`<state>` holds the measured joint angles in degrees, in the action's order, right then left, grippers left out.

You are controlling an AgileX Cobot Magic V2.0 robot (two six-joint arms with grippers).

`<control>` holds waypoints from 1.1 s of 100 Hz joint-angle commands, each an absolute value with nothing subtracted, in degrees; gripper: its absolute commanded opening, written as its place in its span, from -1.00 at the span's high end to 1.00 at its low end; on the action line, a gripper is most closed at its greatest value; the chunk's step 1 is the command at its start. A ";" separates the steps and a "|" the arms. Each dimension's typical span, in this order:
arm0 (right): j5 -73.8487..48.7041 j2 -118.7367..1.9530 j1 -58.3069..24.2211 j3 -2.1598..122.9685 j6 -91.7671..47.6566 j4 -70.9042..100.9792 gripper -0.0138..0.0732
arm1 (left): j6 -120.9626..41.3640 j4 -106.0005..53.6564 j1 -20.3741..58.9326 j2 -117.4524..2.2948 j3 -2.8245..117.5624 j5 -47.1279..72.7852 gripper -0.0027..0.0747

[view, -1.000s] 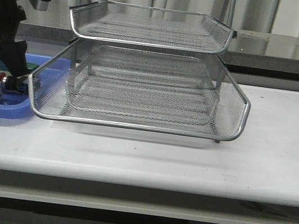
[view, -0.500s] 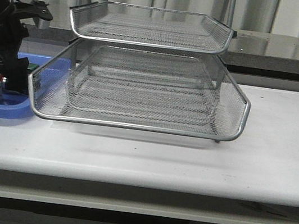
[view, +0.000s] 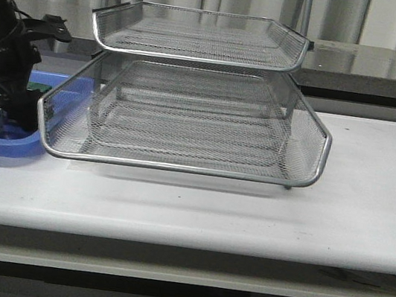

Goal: Place button on rack with both arms
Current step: 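Grasp the red-capped push button in the blue tray with the left gripper, then lift the push button and carry it over the pulled-out mesh tray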

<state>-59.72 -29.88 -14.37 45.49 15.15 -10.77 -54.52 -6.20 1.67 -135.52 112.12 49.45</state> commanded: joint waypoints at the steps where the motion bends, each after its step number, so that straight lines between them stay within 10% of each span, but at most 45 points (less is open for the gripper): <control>1: -56.62 -30.00 -14.12 47.45 14.79 -12.35 0.84 | -54.63 -6.96 1.74 -132.43 113.68 47.26 -0.74; 19: -56.62 -30.00 -14.12 47.45 14.79 -12.35 0.84 | -54.63 -6.96 1.74 -132.43 113.68 46.92 -0.53; 71: -56.62 -30.00 -14.12 47.45 14.79 -12.35 0.84 | -54.40 -6.96 1.74 -132.32 117.56 54.11 0.98; 110: -56.62 -30.00 -14.12 47.45 14.79 -12.35 0.84 | -47.55 -6.85 1.53 -130.73 134.25 72.61 0.98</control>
